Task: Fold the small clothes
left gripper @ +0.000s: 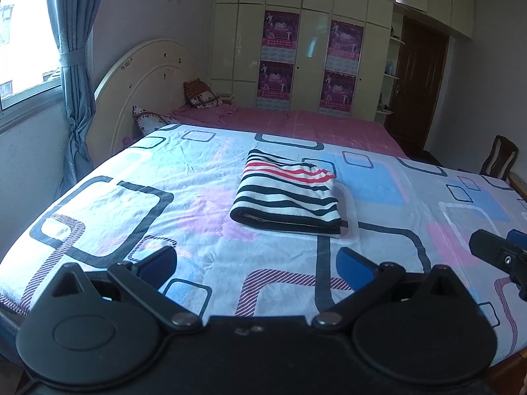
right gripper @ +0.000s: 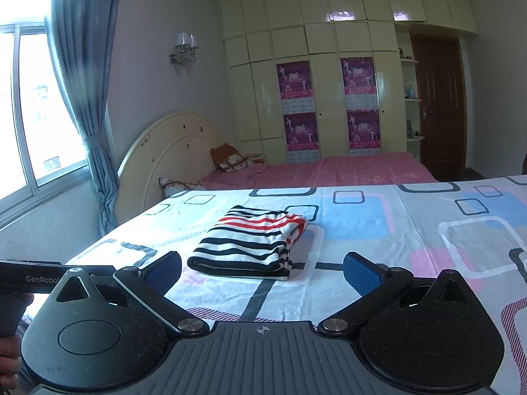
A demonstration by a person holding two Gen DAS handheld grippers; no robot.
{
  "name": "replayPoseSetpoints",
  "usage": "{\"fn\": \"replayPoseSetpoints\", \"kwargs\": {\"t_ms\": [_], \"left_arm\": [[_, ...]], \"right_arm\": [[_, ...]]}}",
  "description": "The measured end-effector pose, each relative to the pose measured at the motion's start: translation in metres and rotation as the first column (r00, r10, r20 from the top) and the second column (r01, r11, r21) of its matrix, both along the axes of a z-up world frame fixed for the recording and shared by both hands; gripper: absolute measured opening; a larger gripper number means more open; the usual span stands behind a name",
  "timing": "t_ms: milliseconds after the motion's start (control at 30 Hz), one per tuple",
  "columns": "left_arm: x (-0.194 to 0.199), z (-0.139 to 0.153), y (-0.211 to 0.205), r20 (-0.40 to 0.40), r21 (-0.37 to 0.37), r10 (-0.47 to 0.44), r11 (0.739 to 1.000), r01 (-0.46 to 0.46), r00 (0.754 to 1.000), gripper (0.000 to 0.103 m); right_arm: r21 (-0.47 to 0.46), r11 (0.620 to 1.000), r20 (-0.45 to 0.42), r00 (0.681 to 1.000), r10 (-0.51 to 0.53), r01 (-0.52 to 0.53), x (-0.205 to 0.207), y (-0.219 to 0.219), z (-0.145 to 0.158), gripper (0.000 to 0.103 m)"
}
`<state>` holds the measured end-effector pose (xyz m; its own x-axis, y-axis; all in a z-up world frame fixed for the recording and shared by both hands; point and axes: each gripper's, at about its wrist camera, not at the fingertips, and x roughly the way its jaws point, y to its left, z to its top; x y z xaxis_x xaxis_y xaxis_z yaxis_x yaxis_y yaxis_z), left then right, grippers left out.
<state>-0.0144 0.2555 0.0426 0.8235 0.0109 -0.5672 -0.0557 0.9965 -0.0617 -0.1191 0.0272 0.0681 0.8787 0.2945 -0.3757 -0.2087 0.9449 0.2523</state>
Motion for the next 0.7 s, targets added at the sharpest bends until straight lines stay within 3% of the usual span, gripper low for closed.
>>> {"fn": "replayPoseSetpoints", "kwargs": {"t_ms": [367, 533, 700], "left_arm": [[0.01, -0.001, 0.006, -0.013, -0.006, 0.003, 1.0, -0.003, 1.0, 0.103], [0.016, -0.004, 0.003, 0.023, 0.004, -0.015, 1.0, 0.015, 1.0, 0.095], [0.035, -0.007, -0.001, 0.024, 0.033, -0.027, 0.999, 0.026, 0.999, 0.095]], "right_arm": [[-0.001, 1.0, -0.011, 1.0, 0.012, -0.012, 0.01, 0.005, -0.005, 0.103], [0.0, 1.0, -0.024, 1.0, 0.006, -0.006, 0.017, 0.004, -0.01, 0.103], [0.002, 1.0, -0.045, 0.999, -0.015, 0.015, 0.031, -0.002, -0.017, 0.103]]}}
